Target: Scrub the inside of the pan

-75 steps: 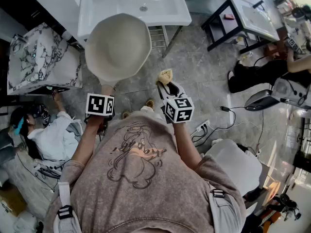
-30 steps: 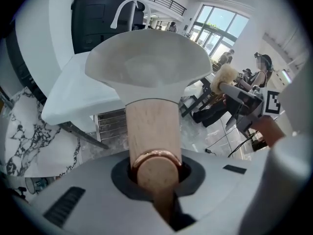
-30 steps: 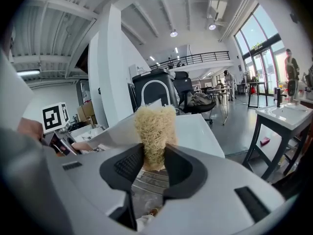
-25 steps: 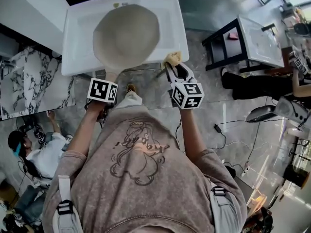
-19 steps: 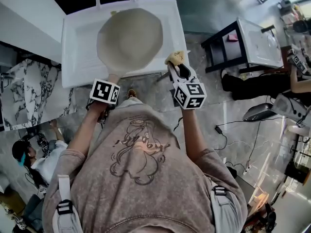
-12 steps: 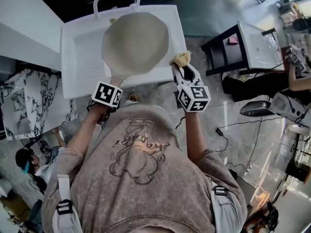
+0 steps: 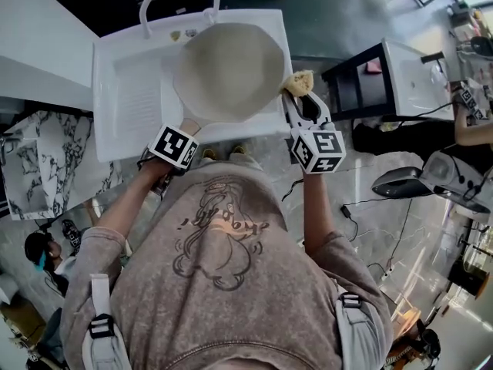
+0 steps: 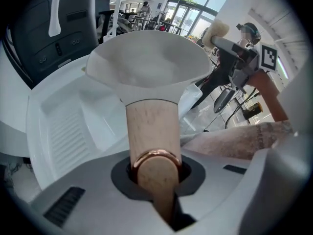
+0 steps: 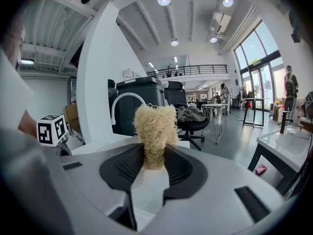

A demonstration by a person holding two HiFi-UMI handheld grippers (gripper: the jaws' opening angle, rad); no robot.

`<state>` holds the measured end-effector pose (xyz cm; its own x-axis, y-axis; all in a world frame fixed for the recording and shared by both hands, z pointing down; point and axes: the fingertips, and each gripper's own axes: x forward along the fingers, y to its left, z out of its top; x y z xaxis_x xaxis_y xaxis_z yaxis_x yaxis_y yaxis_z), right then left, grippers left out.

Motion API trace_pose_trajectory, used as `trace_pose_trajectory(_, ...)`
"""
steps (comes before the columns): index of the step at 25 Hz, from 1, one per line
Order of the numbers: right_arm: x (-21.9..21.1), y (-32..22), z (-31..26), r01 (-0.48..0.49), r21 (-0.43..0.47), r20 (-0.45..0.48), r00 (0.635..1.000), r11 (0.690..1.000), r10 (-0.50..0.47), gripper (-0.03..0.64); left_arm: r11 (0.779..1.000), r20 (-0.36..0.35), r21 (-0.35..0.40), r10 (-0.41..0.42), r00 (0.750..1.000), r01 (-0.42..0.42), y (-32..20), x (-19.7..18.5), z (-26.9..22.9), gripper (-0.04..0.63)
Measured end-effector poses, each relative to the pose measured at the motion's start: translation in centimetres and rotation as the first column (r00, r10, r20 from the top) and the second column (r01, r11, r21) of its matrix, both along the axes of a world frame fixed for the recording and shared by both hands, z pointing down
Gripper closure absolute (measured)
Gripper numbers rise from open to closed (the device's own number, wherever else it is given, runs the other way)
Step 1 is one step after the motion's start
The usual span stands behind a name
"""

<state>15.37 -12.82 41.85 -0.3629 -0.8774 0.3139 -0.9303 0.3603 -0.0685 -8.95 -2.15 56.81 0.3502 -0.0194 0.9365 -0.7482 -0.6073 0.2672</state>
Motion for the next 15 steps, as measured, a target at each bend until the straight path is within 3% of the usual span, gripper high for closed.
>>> trace_pose_trajectory(15, 1.5, -3.3, -2.8, 0.082, 0.060, -0.048, 0.996, 0.995, -0.079, 0.474, 0.991, -0.002, -0.038, 0.126, 0.992, -0.126, 0.5, 5.6, 2.4, 0.551)
